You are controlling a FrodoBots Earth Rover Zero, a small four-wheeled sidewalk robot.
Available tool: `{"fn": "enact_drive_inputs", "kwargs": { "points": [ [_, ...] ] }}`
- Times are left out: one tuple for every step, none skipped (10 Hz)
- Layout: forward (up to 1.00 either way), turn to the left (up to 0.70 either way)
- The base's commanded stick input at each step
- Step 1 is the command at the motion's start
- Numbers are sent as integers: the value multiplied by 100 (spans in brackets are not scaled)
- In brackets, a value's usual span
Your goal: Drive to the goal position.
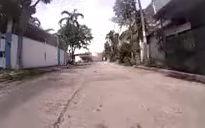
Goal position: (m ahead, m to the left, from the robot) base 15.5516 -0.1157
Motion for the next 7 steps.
{"fn": "enact_drive_inputs", "kwargs": {
  "points": [
    [70,0],
    [70,0],
    [70,0],
    [70,0],
    [70,0],
    [70,0],
    [70,0]
  ]
}}
